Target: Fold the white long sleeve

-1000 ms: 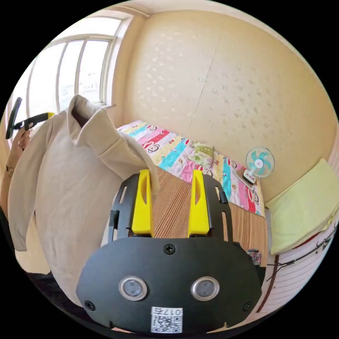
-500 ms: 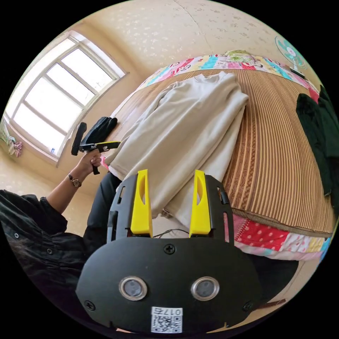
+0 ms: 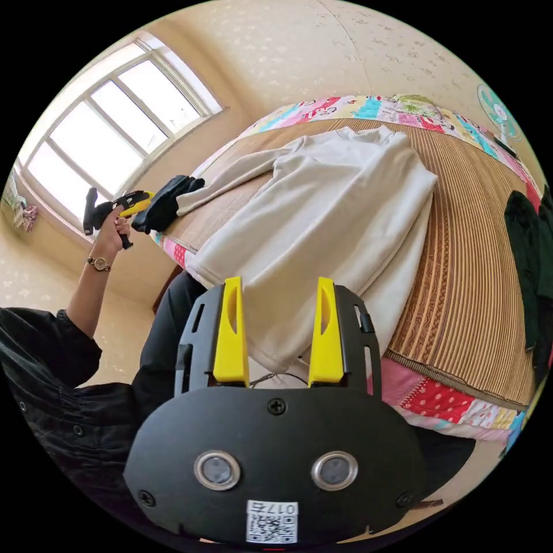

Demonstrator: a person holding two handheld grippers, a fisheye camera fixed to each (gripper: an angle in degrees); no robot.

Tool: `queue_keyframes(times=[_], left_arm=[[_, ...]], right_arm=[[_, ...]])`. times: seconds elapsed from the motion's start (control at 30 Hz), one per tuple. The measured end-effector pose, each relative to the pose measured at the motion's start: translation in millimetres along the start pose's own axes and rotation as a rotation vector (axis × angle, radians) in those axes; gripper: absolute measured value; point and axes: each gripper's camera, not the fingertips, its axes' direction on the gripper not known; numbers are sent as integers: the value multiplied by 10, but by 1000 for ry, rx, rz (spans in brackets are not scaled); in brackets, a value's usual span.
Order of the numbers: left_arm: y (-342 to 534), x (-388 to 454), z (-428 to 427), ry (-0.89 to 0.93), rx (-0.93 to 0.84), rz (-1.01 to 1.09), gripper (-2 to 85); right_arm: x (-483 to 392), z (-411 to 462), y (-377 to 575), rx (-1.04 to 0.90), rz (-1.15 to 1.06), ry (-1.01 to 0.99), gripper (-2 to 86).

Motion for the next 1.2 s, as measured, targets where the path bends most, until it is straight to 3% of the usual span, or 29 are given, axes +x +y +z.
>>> queue_keyframes(times=[0.07,0.17,0.27,0.33,0.4,0.47,0.53,0.6,0.67,0.73,0.83,0.93,1.03,1.07,1.2], left_arm=[[278,259,155,12,-68,158,104],[578,461,168,53,-101,312,104],[657,397,100,195,-137,324,108],[610,328,107,246,-181,300,116],[548,295,117,281,-200,294,123],[474,349,163,260,-219,325,127],[419,434,239,235,-256,354,129],[385,520,350,220,-296,375,125],[395,636,618,129,-440,410,109],[423,700,586,56,-403,464,80],[492,687,455,40,-433,539,38],[640,449,231,72,-480,559,29],[829,65,19,38,-585,542,30],[877,-106,-92,108,-623,514,34],[681,-760,-362,325,-571,231,59]], right_arm=[[24,147,-35,-75,-14,-11,75],[307,-468,-52,73,-3,-141,43],[934,-1754,178,417,103,-95,38],[1462,-2565,641,694,324,-7,38],[1771,-3243,1493,1045,578,212,56],[1700,-3371,1791,1131,648,327,91],[1563,-3224,1637,989,607,374,111],[1345,-2632,1144,707,457,341,122],[1177,-2075,791,529,329,267,126],[1065,-1512,536,392,247,168,125],[938,-584,289,0,140,112,101],[694,-556,604,-27,3,265,52],[601,-731,1006,-173,-22,420,42],[570,-819,1194,-225,-45,433,41],[640,-1121,1612,-313,18,232,47]])
